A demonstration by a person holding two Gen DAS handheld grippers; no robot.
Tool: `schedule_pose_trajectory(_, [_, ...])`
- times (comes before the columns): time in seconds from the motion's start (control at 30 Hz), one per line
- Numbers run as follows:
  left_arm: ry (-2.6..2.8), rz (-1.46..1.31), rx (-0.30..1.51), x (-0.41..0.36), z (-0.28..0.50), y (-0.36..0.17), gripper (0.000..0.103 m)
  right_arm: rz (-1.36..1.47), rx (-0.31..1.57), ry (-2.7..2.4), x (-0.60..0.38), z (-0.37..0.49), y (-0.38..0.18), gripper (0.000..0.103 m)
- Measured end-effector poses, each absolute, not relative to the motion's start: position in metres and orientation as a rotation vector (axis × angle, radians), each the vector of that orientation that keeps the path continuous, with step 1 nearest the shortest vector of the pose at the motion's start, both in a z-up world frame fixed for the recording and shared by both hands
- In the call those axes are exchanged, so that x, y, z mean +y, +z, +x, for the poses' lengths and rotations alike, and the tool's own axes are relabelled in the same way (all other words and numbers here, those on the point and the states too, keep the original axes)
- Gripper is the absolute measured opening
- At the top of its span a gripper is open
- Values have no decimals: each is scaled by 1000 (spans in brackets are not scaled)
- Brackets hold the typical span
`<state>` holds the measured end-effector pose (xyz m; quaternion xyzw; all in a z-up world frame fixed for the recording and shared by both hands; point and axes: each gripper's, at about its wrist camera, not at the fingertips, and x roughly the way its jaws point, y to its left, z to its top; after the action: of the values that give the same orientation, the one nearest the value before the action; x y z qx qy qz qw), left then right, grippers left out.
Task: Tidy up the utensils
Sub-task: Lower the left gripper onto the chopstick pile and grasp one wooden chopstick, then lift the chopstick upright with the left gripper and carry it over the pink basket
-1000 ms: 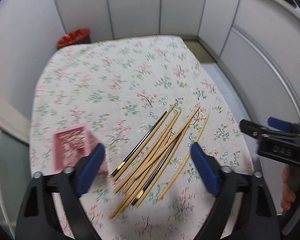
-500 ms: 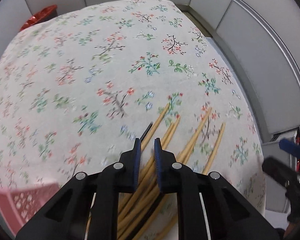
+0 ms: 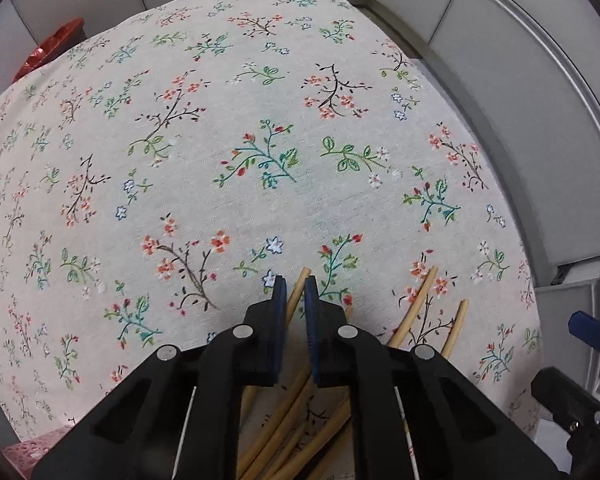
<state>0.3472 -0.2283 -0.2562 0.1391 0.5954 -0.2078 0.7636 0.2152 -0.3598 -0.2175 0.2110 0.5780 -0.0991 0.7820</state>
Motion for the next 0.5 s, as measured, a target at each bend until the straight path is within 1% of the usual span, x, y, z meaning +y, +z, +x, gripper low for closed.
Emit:
schedule_pose_trajectory(0.1, [-432, 292, 1261, -219, 338, -247, 8, 473, 1250, -223, -363, 217, -222, 84])
schedule_pose_trajectory(0.17, [-431, 277, 1240, -210, 329, -236, 8, 508, 1251, -205, -364, 218, -225, 82])
schedule_pose_trajectory(0.23, [-429, 265, 1204, -199, 319, -219, 8, 536, 1254, -177, -362, 222, -229, 70])
schedule_pose_trajectory(0.33, [-429, 263, 1146, -185, 300, -193, 7, 559, 1251, -132, -354, 228, -235, 60])
schedule_pose_trajectory(0.5, [-459, 211, 1065, -154, 272, -153, 7, 569, 1253, -102, -339, 236, -246, 50])
